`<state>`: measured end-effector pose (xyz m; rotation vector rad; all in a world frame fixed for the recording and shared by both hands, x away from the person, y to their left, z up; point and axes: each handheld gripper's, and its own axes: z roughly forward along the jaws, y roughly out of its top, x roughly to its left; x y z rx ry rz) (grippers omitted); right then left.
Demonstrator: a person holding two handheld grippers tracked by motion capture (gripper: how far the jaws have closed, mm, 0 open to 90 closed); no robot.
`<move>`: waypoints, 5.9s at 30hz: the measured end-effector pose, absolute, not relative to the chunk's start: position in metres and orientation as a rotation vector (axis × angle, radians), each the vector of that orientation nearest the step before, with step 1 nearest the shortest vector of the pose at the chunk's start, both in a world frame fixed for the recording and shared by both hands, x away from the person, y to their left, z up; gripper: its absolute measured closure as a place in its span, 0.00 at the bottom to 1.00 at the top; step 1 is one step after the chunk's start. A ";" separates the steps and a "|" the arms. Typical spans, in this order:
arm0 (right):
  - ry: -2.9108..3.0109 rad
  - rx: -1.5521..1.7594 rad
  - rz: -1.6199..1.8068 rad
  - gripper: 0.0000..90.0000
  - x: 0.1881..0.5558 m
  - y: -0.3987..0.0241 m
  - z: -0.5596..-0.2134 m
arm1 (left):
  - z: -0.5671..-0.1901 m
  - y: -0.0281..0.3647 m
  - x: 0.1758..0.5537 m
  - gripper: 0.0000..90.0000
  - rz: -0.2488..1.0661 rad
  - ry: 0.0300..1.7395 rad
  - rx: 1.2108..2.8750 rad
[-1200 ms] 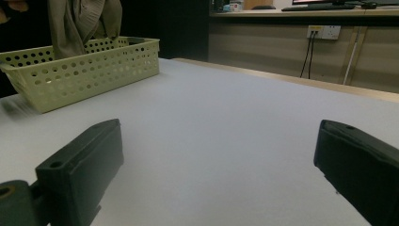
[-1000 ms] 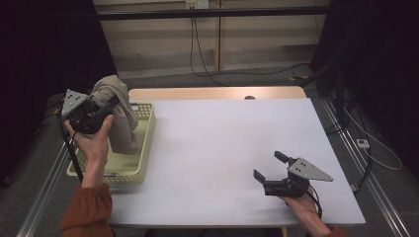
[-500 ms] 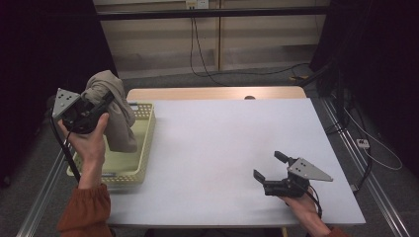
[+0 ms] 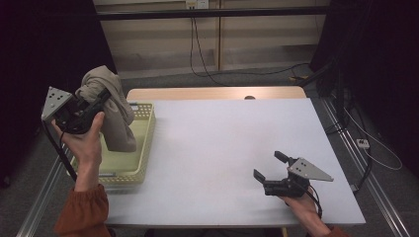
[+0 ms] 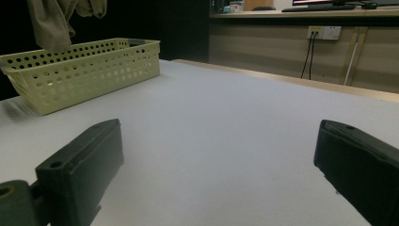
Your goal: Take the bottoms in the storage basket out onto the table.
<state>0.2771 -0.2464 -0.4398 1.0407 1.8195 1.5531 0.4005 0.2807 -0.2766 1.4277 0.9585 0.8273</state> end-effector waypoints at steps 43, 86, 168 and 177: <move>1.833 1.039 1.553 0.02 0.277 -0.245 -0.440 | -0.259 0.235 0.389 0.83 0.743 0.814 1.481; 1.838 1.017 1.546 0.02 0.276 -0.245 -0.440 | -0.253 0.169 0.401 0.83 0.629 0.712 1.559; 1.841 1.018 1.551 0.02 0.276 -0.245 -0.440 | -0.316 0.075 0.439 0.83 0.447 0.751 1.734; 1.839 1.021 1.555 0.02 0.276 -0.245 -0.440 | -0.332 0.071 0.447 0.83 0.432 0.782 1.784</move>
